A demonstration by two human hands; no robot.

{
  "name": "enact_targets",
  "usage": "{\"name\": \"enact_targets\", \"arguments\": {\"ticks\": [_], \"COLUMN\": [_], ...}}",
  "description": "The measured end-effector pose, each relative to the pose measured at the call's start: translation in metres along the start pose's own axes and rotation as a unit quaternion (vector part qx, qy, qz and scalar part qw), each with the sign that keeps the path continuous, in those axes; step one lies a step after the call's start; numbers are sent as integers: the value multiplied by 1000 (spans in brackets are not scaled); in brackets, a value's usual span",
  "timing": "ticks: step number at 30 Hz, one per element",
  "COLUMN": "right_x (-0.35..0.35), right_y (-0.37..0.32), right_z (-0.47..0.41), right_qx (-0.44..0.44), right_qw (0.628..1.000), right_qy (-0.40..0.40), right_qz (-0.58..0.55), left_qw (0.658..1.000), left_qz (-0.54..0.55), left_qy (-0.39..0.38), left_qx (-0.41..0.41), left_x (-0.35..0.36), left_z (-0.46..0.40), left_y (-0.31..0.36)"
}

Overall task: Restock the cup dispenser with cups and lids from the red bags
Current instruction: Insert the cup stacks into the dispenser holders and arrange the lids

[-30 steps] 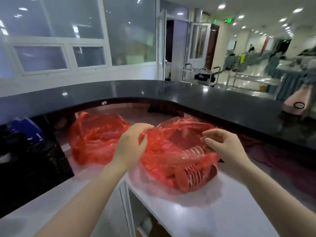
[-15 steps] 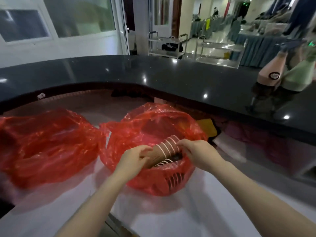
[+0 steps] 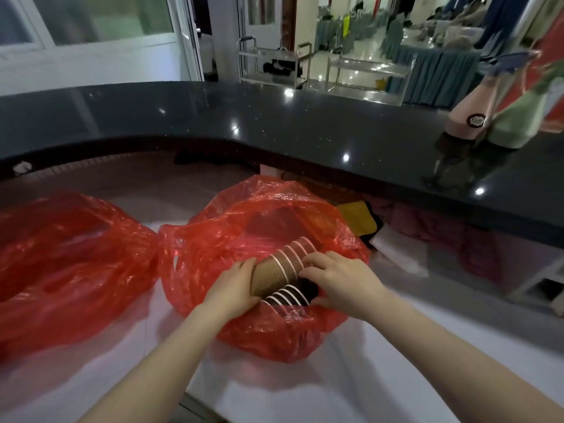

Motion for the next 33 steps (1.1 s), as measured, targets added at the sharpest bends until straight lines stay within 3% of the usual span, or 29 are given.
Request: {"name": "enact_targets", "arguments": {"ticks": [4, 14, 24, 28, 33], "right_x": [-2, 15, 26, 24, 15], "right_y": [-5, -14, -28, -31, -27], "right_z": [-10, -13, -15, -16, -17], "right_qx": [-57, -77, -82, -61, 14], "right_qw": [998, 996, 991, 996, 996], "right_qy": [0, -51, -30, -42, -31], "right_qz": [38, 20, 98, 55, -86], "left_qw": [999, 988, 958, 949, 934], "left_qz": [19, 73, 135, 146, 170], "left_qy": [-14, 122, 236, 253, 281], "left_qx": [-25, -53, -86, -118, -142], "left_x": [6, -27, -47, -51, -53], "left_z": [1, 36, 105, 125, 145], "left_y": [-3, -7, -6, -9, -6]}}
Point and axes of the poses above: each hand's wrist, its own z-axis away from the middle knuckle, its own x-axis out of the palm, y = z × x, the point moved 3 cm from there along -z, towards the middle knuckle, and after that the axes turned 8 degrees about x, right-handed, at the moved point
